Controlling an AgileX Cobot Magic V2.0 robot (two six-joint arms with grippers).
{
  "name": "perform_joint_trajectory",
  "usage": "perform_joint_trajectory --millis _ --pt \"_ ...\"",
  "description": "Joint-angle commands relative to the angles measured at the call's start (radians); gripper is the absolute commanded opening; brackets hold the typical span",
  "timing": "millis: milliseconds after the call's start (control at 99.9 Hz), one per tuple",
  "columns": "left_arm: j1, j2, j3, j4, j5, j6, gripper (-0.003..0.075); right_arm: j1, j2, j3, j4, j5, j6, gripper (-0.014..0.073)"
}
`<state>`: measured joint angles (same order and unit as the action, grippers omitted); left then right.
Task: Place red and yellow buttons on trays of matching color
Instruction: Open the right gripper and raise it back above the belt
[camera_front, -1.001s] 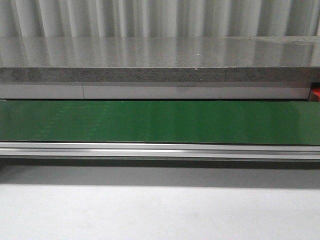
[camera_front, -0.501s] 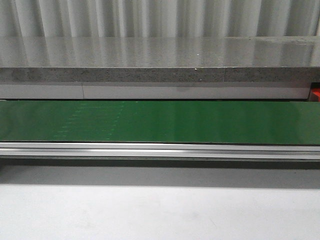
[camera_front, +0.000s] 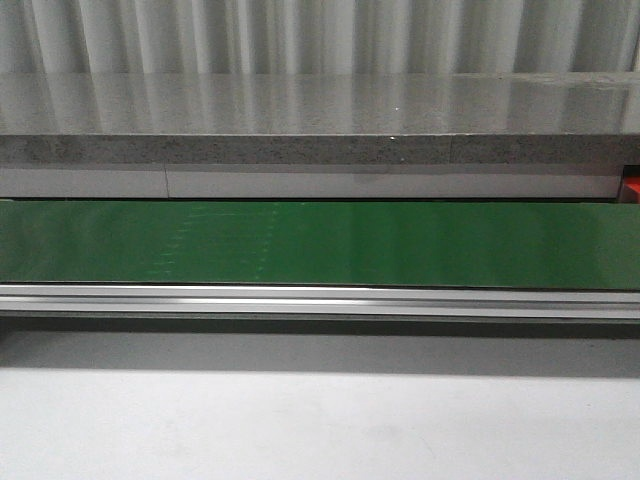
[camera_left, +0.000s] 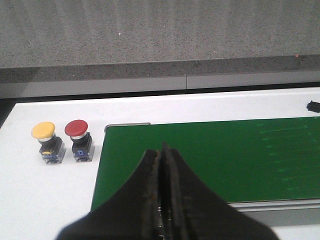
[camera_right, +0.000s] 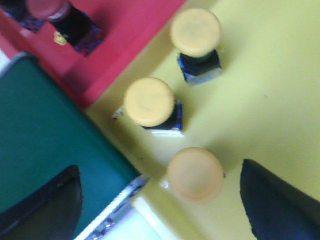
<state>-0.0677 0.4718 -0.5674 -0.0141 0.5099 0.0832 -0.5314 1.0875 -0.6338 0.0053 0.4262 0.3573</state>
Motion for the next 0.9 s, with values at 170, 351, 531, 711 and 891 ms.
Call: perform_joint_trajectory --millis 170,351,531,711,891 --pt "-0.008 0.004 -0.026 -0.004 -0.074 -0.002 -0.002 0.181 -0.292 -0.028 -0.011 -0.047 -0.15 0.0635" --pt "-0.008 0.004 -0.026 -0.004 -0.074 -0.002 -0.002 0.329 -0.438 -0.028 -0.011 -0.016 -0.289 0.0635" --pt "-0.008 0.004 -0.026 -0.004 -0.074 -0.002 -0.002 0.451 -0.505 -0.028 -0.011 0.014 -0.387 0.0599" --pt "-0.008 0.004 -0.026 -0.004 -0.074 -0.002 -0.002 0.505 -0.509 -0.028 -0.005 0.034 -0.393 0.0274" --pt "-0.008 0.004 -0.026 -0.004 -0.074 -0.002 -0.002 0.505 -0.509 -0.028 -0.005 0.034 -0.392 -0.0069"
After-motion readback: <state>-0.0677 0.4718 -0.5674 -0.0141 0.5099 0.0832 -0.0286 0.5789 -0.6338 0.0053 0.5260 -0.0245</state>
